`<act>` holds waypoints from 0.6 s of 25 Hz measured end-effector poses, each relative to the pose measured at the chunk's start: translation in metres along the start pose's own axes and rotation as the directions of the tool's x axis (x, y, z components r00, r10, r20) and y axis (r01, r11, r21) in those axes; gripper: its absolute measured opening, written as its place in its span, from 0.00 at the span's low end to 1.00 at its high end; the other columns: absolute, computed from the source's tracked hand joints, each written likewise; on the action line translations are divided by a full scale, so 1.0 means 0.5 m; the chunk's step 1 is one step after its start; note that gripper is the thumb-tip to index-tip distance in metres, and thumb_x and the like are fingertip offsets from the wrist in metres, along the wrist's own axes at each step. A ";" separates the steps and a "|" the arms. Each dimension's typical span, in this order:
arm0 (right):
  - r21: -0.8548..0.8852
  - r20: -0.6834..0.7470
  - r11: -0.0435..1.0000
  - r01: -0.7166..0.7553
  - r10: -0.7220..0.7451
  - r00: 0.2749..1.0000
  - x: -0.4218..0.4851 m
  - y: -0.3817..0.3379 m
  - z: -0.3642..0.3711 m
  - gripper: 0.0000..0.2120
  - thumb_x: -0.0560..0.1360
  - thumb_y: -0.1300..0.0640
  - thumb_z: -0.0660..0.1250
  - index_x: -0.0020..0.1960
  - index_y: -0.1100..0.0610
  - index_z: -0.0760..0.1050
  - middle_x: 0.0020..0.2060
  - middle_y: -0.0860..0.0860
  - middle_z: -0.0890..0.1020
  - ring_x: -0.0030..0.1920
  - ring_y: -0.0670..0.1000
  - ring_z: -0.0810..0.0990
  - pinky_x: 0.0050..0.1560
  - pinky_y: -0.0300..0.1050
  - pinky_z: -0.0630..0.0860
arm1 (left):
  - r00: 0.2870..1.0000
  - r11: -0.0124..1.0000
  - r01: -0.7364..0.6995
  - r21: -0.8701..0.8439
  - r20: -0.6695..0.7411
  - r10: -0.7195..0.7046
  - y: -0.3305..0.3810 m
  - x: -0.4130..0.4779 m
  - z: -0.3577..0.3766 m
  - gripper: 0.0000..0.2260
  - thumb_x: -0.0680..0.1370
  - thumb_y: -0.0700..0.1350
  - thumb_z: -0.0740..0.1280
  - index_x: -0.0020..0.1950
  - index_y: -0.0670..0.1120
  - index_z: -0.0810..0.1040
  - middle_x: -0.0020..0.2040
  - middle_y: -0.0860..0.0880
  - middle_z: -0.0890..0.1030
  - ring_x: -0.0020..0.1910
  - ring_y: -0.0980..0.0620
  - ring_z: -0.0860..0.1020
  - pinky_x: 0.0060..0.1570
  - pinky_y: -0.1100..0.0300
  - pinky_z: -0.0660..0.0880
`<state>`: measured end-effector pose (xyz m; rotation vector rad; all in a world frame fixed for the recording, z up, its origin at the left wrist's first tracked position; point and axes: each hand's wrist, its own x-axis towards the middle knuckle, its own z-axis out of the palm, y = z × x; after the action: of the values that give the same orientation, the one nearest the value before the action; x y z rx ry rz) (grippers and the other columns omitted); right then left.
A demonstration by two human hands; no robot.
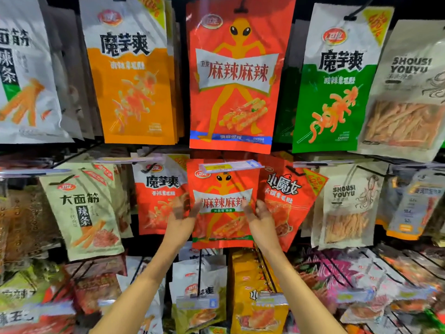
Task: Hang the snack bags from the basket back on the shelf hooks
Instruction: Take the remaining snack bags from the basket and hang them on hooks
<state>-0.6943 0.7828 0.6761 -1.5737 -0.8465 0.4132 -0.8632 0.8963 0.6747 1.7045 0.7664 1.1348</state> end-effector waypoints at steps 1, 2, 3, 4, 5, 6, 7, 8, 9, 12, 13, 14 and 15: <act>0.025 0.001 1.000 0.018 -0.018 1.000 0.000 0.003 0.005 0.42 0.72 0.29 0.64 0.77 0.54 0.63 0.73 0.48 0.69 0.75 0.50 0.66 0.74 0.51 0.64 | 1.000 1.000 0.012 -0.023 0.015 -0.011 -0.005 0.005 0.005 0.08 0.79 0.52 0.68 0.56 0.62 0.74 0.47 0.61 0.82 0.42 0.66 0.79 0.53 0.53 0.77; 0.039 0.013 0.999 0.035 -0.036 0.999 0.006 0.012 0.012 0.46 0.70 0.26 0.64 0.77 0.54 0.64 0.74 0.49 0.69 0.74 0.49 0.67 0.74 0.52 0.65 | 0.998 0.999 0.036 -0.039 0.043 -0.035 -0.012 0.011 0.009 0.09 0.79 0.52 0.68 0.57 0.61 0.74 0.47 0.61 0.83 0.43 0.66 0.80 0.53 0.52 0.78; 0.050 0.019 0.998 0.036 -0.037 0.999 0.010 0.022 0.017 0.47 0.67 0.24 0.64 0.76 0.54 0.66 0.73 0.49 0.71 0.73 0.48 0.68 0.74 0.53 0.65 | 0.996 0.996 0.053 -0.067 0.072 -0.048 -0.015 0.016 0.011 0.09 0.79 0.51 0.69 0.58 0.59 0.76 0.48 0.61 0.84 0.45 0.66 0.81 0.53 0.53 0.78; 0.061 0.019 0.998 0.029 -0.030 0.999 0.016 0.033 0.021 0.47 0.67 0.24 0.65 0.75 0.54 0.67 0.72 0.50 0.72 0.73 0.48 0.69 0.73 0.53 0.66 | 0.994 0.991 0.082 -0.109 0.081 -0.073 -0.018 0.020 0.012 0.08 0.79 0.50 0.69 0.58 0.58 0.77 0.49 0.60 0.84 0.47 0.64 0.82 0.54 0.54 0.78; 0.074 0.014 0.997 0.027 -0.028 1.000 0.017 0.037 0.024 0.43 0.68 0.25 0.65 0.72 0.53 0.70 0.70 0.49 0.75 0.71 0.47 0.71 0.73 0.53 0.67 | 0.993 0.984 0.093 -0.149 0.080 -0.082 -0.021 0.022 0.012 0.08 0.79 0.48 0.69 0.57 0.56 0.78 0.50 0.58 0.85 0.50 0.60 0.83 0.54 0.54 0.78; 0.067 0.019 0.997 0.029 -0.031 0.999 0.023 0.044 0.025 0.38 0.69 0.27 0.65 0.68 0.53 0.73 0.66 0.49 0.78 0.68 0.46 0.74 0.71 0.53 0.69 | 0.994 0.983 0.094 -0.160 0.076 -0.082 -0.023 0.021 0.010 0.08 0.78 0.48 0.69 0.57 0.55 0.79 0.51 0.56 0.85 0.52 0.56 0.83 0.54 0.53 0.78; 0.051 0.031 0.998 0.038 -0.039 0.999 0.026 0.042 0.027 0.33 0.71 0.28 0.65 0.64 0.53 0.76 0.61 0.49 0.82 0.64 0.47 0.78 0.68 0.55 0.72 | 0.995 0.982 0.081 -0.168 0.072 -0.070 -0.025 0.020 0.008 0.07 0.78 0.48 0.69 0.56 0.53 0.80 0.52 0.55 0.86 0.52 0.54 0.83 0.53 0.53 0.79; 0.029 0.025 0.999 0.040 -0.041 0.999 0.033 0.049 0.031 0.31 0.72 0.29 0.64 0.60 0.54 0.78 0.56 0.53 0.83 0.60 0.50 0.80 0.65 0.58 0.73 | 0.998 0.987 0.053 -0.151 0.054 -0.045 -0.027 0.021 0.006 0.07 0.78 0.49 0.69 0.55 0.52 0.81 0.51 0.55 0.86 0.51 0.55 0.83 0.51 0.55 0.78; 0.009 0.015 0.999 0.043 -0.043 0.999 0.040 0.054 0.035 0.32 0.73 0.29 0.64 0.59 0.56 0.78 0.53 0.59 0.83 0.56 0.54 0.81 0.62 0.62 0.74 | 0.999 0.992 0.029 -0.119 0.035 -0.025 -0.025 0.021 0.003 0.07 0.79 0.51 0.69 0.54 0.51 0.81 0.49 0.56 0.85 0.50 0.57 0.83 0.50 0.57 0.78; -0.058 0.001 0.997 0.042 -0.042 0.999 0.052 0.046 0.045 0.37 0.71 0.26 0.60 0.60 0.57 0.78 0.52 0.59 0.84 0.54 0.56 0.82 0.59 0.61 0.76 | 1.000 1.000 -0.001 -0.014 -0.001 0.001 -0.018 0.032 0.007 0.08 0.79 0.51 0.67 0.54 0.50 0.81 0.43 0.65 0.83 0.43 0.67 0.79 0.42 0.70 0.73; -0.092 -0.009 0.996 0.014 -0.015 1.000 0.057 0.041 0.047 0.42 0.69 0.22 0.58 0.61 0.58 0.77 0.54 0.56 0.83 0.55 0.54 0.81 0.60 0.58 0.76 | 1.000 1.000 -0.020 0.004 -0.013 0.020 -0.019 0.037 0.009 0.09 0.79 0.52 0.67 0.54 0.49 0.80 0.43 0.62 0.83 0.43 0.66 0.79 0.41 0.70 0.71; -0.136 -0.003 0.991 -0.012 0.012 1.000 0.066 0.038 0.046 0.47 0.66 0.19 0.55 0.62 0.58 0.77 0.55 0.52 0.81 0.56 0.52 0.79 0.60 0.55 0.74 | 1.000 0.999 -0.002 0.042 -0.016 0.003 -0.019 0.043 0.013 0.11 0.79 0.54 0.67 0.54 0.48 0.80 0.43 0.59 0.82 0.42 0.64 0.78 0.40 0.70 0.70; -0.192 -0.002 0.981 -0.032 0.032 0.999 0.077 0.036 0.044 0.48 0.64 0.18 0.53 0.60 0.57 0.77 0.54 0.51 0.78 0.56 0.52 0.76 0.60 0.52 0.72 | 1.000 0.998 0.012 0.068 -0.013 -0.011 -0.015 0.046 0.017 0.13 0.78 0.56 0.66 0.52 0.47 0.80 0.43 0.58 0.81 0.41 0.62 0.78 0.39 0.70 0.69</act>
<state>-0.6786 0.8260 0.6621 -1.7669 -0.8834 0.3639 -0.8469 0.9158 0.6746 1.7486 0.8303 1.1244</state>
